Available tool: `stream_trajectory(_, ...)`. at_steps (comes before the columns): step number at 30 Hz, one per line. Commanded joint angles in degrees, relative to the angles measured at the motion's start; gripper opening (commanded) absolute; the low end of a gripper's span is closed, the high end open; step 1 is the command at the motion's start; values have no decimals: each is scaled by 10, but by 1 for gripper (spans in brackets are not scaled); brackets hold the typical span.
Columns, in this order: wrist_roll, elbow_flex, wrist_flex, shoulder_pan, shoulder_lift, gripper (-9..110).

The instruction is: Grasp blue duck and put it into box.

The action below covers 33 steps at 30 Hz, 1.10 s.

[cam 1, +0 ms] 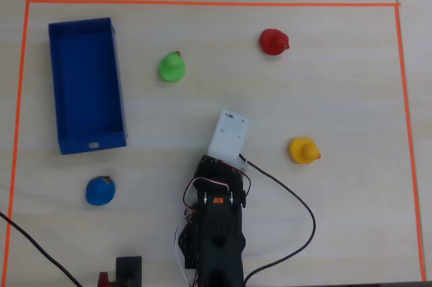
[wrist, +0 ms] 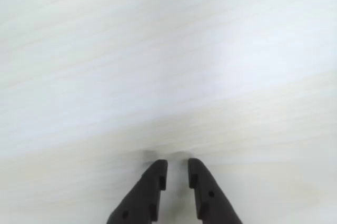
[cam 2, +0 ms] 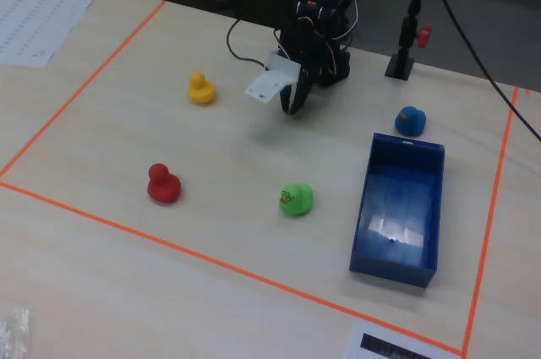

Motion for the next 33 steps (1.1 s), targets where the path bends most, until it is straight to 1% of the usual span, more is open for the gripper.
stream_trajectory(1, 2, -2, 10, 0, -10, 2)
stream_trajectory(7, 4, -2, 10, -50, -9, 2)
stream_trajectory(14, 11, -2, 10, -65, -9, 3)
stream_trajectory(15, 5, -2, 10, -49, -9, 5)
stream_trajectory(17, -49, -3, 8, -40, -20, 1)
stream_trajectory(19, -81, -27, -3, -39, -71, 0)
stream_trajectory(21, -76, -102, -17, -33, -171, 0)
stream_trajectory(22, -35, -159, -24, -30, -228, 0)
stream_trajectory(23, -8, -224, -10, -27, -280, 0)
stream_trajectory(25, 13, -352, 45, -25, -354, 0)
stream_trajectory(28, 63, -506, 85, -41, -419, 0)
stream_trajectory(32, 173, -679, 138, -66, -496, 0)
stream_trajectory(33, 178, -715, 153, -69, -514, 0)
